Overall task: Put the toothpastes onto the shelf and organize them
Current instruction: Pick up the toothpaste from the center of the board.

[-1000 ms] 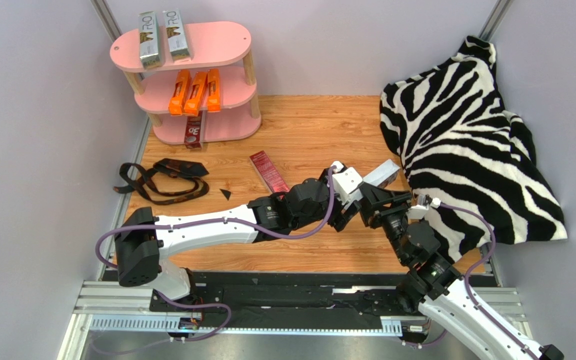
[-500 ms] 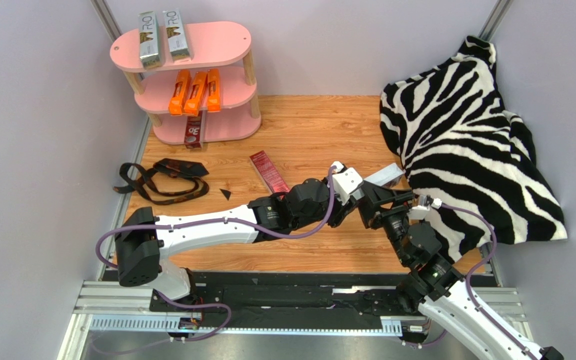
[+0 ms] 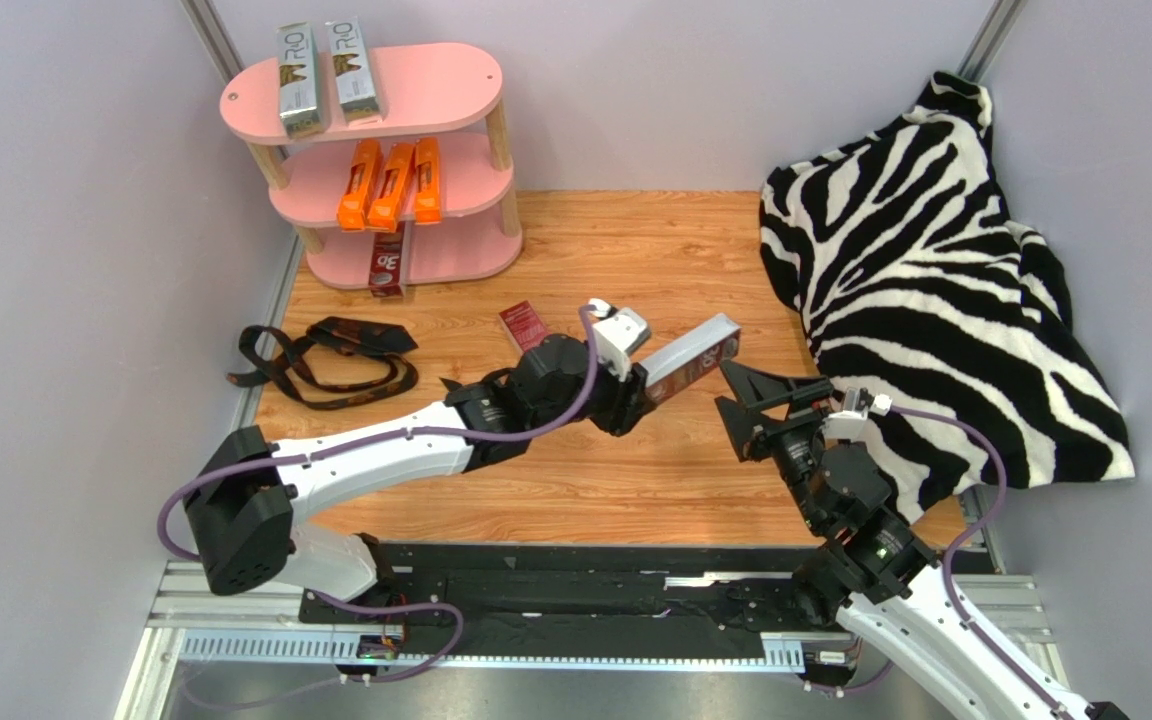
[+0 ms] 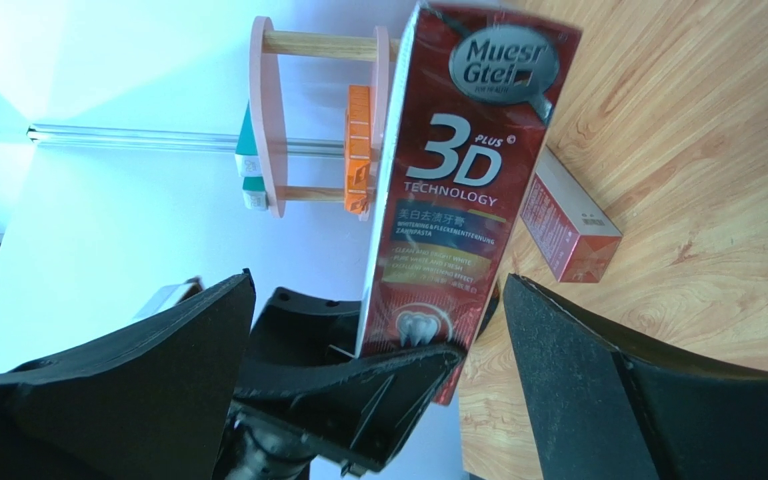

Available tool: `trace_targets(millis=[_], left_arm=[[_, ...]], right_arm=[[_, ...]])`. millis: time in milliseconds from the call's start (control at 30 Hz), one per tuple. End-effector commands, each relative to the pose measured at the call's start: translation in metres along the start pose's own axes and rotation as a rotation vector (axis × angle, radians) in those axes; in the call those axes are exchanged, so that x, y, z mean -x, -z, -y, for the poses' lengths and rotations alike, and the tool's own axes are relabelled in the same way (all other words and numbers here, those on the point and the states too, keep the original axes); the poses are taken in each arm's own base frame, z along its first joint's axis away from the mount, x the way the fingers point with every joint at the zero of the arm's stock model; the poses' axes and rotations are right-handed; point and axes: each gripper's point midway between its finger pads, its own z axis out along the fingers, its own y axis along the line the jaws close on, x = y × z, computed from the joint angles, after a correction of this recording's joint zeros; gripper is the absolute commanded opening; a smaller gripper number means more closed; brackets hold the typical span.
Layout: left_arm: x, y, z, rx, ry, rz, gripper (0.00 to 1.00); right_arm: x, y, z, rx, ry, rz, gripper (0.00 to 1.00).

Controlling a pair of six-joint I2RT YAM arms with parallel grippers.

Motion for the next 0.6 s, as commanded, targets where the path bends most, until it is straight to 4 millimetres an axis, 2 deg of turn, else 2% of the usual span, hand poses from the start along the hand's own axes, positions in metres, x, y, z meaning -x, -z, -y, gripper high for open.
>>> trace_targets(millis=[0,33,67,100,133,200,233,267,300,367,400,433,467,500,533,567], left_arm=[[0.035,0.022,-0.001,-0.089,0.127,0.158,0.37],[0.039,0.027,-0.012,-0.077,0.147,0.180,0.37],[0.037,0.030,-0.013,-0.095,0.179,0.181,0.37],[0.029,0.032,-0.018,-0.097,0.196,0.179,0.37],[0.032,0.037,-0.028,-0.084,0.214,0.198,0.37],[0.025,0.045,-0.034,-0.101,0.261,0.209,0.37],[0.023,0.048,-0.045,-0.089,0.287,0.219,0.37],[0.021,0.052,-0.045,-0.114,0.305,0.220,0.37],[0.018,0.058,-0.056,-0.104,0.347,0.242,0.37],[0.019,0.066,-0.060,-0.140,0.378,0.274,0.37],[0.010,0.071,-0.074,-0.121,0.434,0.280,0.37],[0.007,0.075,-0.075,-0.144,0.448,0.279,0.37],[-0.002,0.078,-0.081,-0.142,0.470,0.284,0.37],[-0.001,0.084,-0.094,-0.119,0.504,0.307,0.37],[-0.006,0.088,-0.097,-0.132,0.517,0.302,0.37],[-0.011,0.094,-0.113,-0.101,0.538,0.322,0.37]], right_arm=[[0.012,0.004,-0.019,0.037,0.012,0.045,1.00],[0.012,0.005,-0.017,0.030,0.019,0.046,1.00],[0.012,0.005,-0.017,0.032,0.021,0.045,1.00],[0.012,0.005,-0.016,0.029,0.025,0.044,1.00],[0.012,0.006,-0.015,0.024,0.032,0.044,1.00],[0.012,0.006,-0.013,0.021,0.034,0.045,1.00],[0.012,0.006,-0.012,0.019,0.036,0.043,1.00],[0.011,0.006,-0.012,0.018,0.036,0.042,1.00],[0.011,0.005,-0.010,0.015,0.038,0.043,1.00],[0.010,0.005,-0.008,0.008,0.042,0.037,1.00],[0.010,0.005,-0.008,0.008,0.042,0.036,1.00],[0.010,0.005,-0.006,0.004,0.044,0.035,0.99],[0.009,0.005,-0.007,0.006,0.045,0.031,0.99],[0.008,0.005,-0.006,0.000,0.048,0.024,0.99],[0.008,0.005,-0.006,0.000,0.051,0.024,0.99],[0.008,0.006,-0.010,0.004,0.064,0.020,0.99]])
